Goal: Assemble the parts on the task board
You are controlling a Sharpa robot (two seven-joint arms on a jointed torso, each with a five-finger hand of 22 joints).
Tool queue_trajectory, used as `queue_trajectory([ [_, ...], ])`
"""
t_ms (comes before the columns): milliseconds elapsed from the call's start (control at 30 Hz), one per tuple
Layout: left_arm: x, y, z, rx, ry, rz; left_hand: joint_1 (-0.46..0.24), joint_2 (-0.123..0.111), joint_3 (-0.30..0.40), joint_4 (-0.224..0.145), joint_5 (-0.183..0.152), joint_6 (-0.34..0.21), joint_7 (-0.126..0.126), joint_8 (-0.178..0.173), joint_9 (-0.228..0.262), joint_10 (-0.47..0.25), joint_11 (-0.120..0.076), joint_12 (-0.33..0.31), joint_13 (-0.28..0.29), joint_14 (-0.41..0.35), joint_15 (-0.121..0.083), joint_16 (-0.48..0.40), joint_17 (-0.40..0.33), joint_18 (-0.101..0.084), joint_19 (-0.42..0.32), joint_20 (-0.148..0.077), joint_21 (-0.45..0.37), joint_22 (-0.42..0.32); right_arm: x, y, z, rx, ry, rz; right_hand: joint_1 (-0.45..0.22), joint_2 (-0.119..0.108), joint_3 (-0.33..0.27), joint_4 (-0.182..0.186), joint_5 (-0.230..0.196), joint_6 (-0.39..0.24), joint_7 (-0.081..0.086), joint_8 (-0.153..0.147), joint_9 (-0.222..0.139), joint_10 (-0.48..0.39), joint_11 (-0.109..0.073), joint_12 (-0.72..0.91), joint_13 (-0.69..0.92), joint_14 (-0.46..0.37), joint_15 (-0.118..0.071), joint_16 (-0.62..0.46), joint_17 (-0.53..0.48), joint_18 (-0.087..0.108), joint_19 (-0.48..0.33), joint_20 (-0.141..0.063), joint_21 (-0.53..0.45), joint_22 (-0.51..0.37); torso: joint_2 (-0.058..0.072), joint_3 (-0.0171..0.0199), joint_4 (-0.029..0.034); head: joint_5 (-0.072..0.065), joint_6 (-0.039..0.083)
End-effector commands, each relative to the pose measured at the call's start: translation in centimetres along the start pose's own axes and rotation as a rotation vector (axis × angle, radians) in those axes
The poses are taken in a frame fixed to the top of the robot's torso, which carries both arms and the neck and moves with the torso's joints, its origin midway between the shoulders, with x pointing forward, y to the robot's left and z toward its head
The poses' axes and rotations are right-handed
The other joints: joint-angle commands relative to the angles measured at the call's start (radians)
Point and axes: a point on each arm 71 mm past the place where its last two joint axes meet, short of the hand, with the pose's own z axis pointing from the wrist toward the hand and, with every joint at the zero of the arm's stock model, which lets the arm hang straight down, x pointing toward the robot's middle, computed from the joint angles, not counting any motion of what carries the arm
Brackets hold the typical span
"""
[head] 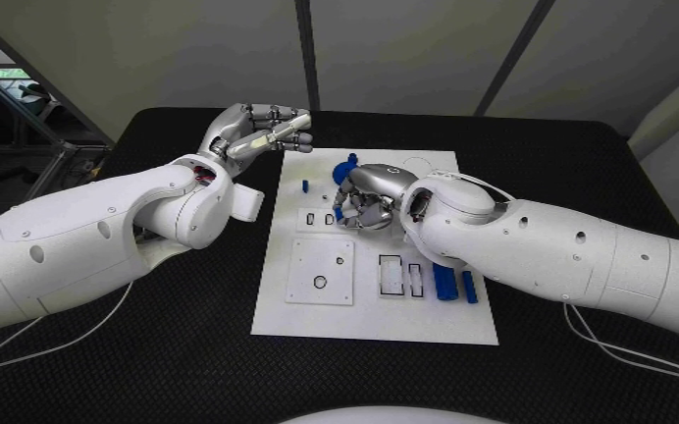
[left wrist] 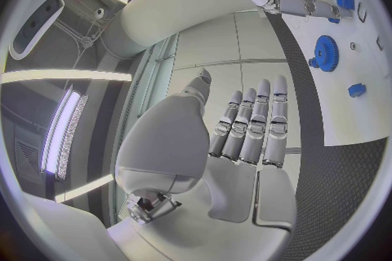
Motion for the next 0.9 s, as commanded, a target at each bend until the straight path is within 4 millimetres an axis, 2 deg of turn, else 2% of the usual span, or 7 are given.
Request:
queue_trajectory([
  [33, 0.08, -0.12, 0.05, 0.007, 0.007, 0.004, 0.004, 0.01, 0.003, -0.001, 0.006, 0.007, 0.013, -0.003, 0.0, -0.002, 0.0, -0.005, 0.001, -0.007, 0.003, -0.006, 0.001, -0.014, -0.01, 0.0, -0.005, -0.001, 0.3, -0.2, -0.02, 0.009, 0.024, -0.027, -0.012, 0.0, 0.005, -0.002, -0.003, -0.001, 0.006, 0.001, 0.001, -0.009, 0.001, -0.009, -0.004, 0.067, 0.0, 0.001, 0.085, -0.001, -0.008, 0.002, -0.009, -0.004, 0.0, 0.0, -0.001, 0.0, 0.0],
  [533, 0.09, -0.11, 0.06, 0.007, 0.007, 0.004, 0.004, 0.01, 0.003, -0.001, 0.006, 0.007, 0.013, -0.004, 0.0, -0.002, 0.0, -0.005, 0.001, -0.007, 0.003, -0.006, 0.001, -0.014, -0.01, 0.0, -0.006, -0.001, 0.46, -0.27, -0.1, 0.012, 0.031, -0.039, -0.03, -0.014, 0.004, -0.002, -0.012, -0.031, 0.018, -0.008, -0.002, -0.031, 0.01, -0.026, -0.024, 0.066, 0.008, -0.002, 0.081, 0.003, -0.021, 0.008, -0.023, -0.026, 0.0, -0.0001, 0.0005, -0.001, -0.001],
  [900, 0.08, -0.12, 0.04, 0.007, 0.007, 0.004, 0.004, 0.01, 0.003, -0.001, 0.006, 0.007, 0.013, -0.004, 0.0, -0.002, 0.0, -0.005, 0.001, -0.007, 0.003, -0.006, 0.001, -0.014, -0.01, 0.0, -0.006, -0.001, 0.44, -0.26, -0.09, 0.011, 0.026, -0.04, -0.035, -0.022, 0.005, -0.005, -0.014, -0.052, 0.025, -0.016, -0.005, -0.043, 0.017, -0.033, -0.033, 0.066, 0.013, -0.001, 0.083, 0.004, -0.026, 0.013, -0.029, -0.034, 0.0, 0.0, -0.0007, -0.001, -0.001],
])
